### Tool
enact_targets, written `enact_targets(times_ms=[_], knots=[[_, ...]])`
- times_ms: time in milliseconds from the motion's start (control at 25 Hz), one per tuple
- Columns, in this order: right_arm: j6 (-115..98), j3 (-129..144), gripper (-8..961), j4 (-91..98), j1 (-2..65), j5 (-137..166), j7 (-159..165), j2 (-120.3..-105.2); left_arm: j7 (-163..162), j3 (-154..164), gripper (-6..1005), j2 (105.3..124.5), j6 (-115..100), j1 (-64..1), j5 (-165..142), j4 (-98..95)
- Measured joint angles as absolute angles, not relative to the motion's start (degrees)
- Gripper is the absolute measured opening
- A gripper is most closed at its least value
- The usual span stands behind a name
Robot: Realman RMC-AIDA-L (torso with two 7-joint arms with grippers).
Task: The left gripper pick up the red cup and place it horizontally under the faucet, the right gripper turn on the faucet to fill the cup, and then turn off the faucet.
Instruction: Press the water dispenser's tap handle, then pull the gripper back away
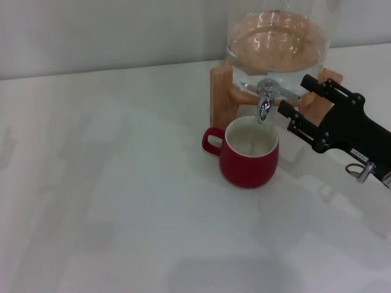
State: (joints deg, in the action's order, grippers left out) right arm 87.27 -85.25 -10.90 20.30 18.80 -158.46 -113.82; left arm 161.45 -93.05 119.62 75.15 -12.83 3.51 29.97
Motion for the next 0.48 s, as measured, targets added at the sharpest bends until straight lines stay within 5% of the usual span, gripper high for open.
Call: enact_targets(times_ms=[480], knots=[[86.78, -85.25, 616, -10.90, 20.56, 18.80, -158.47, -113.81, 161.45, -93.08, 754, 119.62, 75.14, -12.83, 3.51, 29.97]])
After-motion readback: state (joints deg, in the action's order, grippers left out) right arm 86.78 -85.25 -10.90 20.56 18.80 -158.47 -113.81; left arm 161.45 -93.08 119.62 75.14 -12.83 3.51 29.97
